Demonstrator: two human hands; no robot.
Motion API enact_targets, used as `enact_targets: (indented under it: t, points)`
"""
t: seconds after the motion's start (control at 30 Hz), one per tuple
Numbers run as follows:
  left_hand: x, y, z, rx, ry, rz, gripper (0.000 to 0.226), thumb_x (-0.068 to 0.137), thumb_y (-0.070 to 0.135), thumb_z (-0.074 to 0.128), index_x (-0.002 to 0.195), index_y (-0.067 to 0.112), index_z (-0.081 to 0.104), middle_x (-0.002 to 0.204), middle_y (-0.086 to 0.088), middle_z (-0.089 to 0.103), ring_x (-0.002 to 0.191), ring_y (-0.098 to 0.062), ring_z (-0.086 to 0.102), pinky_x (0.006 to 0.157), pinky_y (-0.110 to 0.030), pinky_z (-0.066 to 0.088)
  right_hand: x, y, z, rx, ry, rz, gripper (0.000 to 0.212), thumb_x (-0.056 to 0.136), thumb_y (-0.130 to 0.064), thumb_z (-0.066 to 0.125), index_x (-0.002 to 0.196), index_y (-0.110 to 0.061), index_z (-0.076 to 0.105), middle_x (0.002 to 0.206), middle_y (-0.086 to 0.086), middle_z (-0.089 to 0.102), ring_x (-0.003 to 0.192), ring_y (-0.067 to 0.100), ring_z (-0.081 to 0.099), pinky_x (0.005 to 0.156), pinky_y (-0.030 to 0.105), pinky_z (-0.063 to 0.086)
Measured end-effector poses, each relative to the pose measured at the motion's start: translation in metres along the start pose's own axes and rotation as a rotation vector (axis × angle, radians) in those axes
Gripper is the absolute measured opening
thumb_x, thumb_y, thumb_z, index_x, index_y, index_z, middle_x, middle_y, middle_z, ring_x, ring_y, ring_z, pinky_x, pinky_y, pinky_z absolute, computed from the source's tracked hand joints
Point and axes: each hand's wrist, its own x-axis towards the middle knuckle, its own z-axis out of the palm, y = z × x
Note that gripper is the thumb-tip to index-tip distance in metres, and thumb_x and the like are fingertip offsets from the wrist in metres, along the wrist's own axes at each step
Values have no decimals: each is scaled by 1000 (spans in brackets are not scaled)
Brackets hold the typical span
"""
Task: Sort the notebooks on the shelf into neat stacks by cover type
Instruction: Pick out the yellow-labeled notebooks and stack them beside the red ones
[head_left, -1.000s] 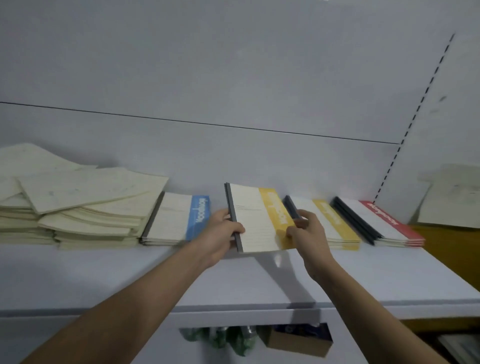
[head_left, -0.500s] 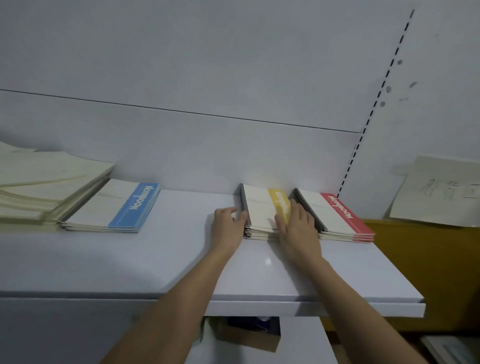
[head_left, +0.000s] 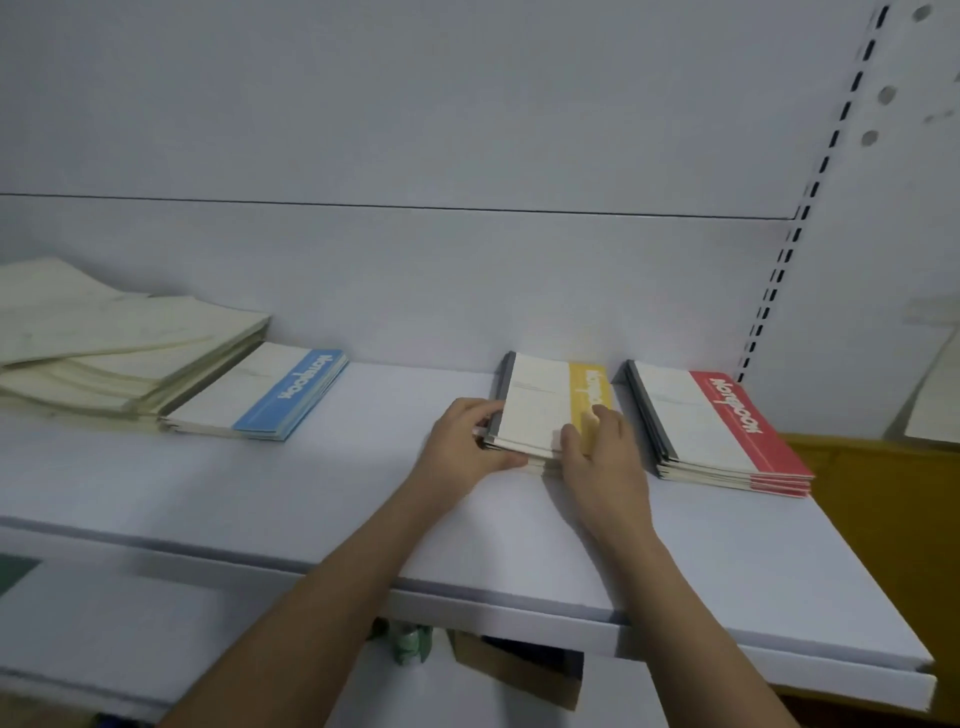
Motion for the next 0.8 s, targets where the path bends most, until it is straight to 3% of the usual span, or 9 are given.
enact_targets:
  t: [0.2, 0.4, 0.53, 0.7, 0.8]
  points:
    - [0, 2, 1, 76, 17, 1, 69, 63, 24, 91, 127, 24, 62, 122, 9, 51, 107, -2, 55, 89, -13, 45, 1, 3, -4, 194, 24, 174, 49, 100, -39, 41, 141, -13, 39, 142, 9, 43, 124, 28, 45, 86, 31, 32]
    - [3, -4, 3, 68, 48, 22, 65, 66, 29, 89, 126, 25, 63, 121, 10, 53, 108, -3, 55, 92, -20, 49, 2, 3, 1, 64, -24, 121, 53, 96, -44, 44, 139, -14, 39, 139, 7, 42, 128, 27, 38, 98, 38, 34]
    - [6, -8, 4, 52, 59, 36, 69, 65, 29, 90, 128, 19, 62, 120, 8, 53, 105, -6, 58, 86, -18, 50, 1, 2, -4, 0, -116, 82, 65, 87, -51, 58, 139, -18, 39, 137, 3, 41, 129, 25, 35, 93, 37, 34]
    - [6, -7, 2, 42, 11, 13, 74, 67, 34, 88, 133, 20, 57, 122, 10, 48, 104, -7, 56, 90, -23, 50, -2, 5, -9, 39, -114, 38, 65, 80, -40, 72, 136, -23, 44, 128, -5, 51, 120, 19, 49, 86, 34, 42]
    - [2, -2, -2, 49, -55, 13, 74, 73, 34, 84, 137, 18, 51, 126, 7, 44, 109, -10, 52, 95, -22, 45, -2, 3, -9, 2, -129, 25, 76, 75, -50, 67, 142, -24, 40, 135, -10, 48, 125, 18, 48, 98, 41, 45]
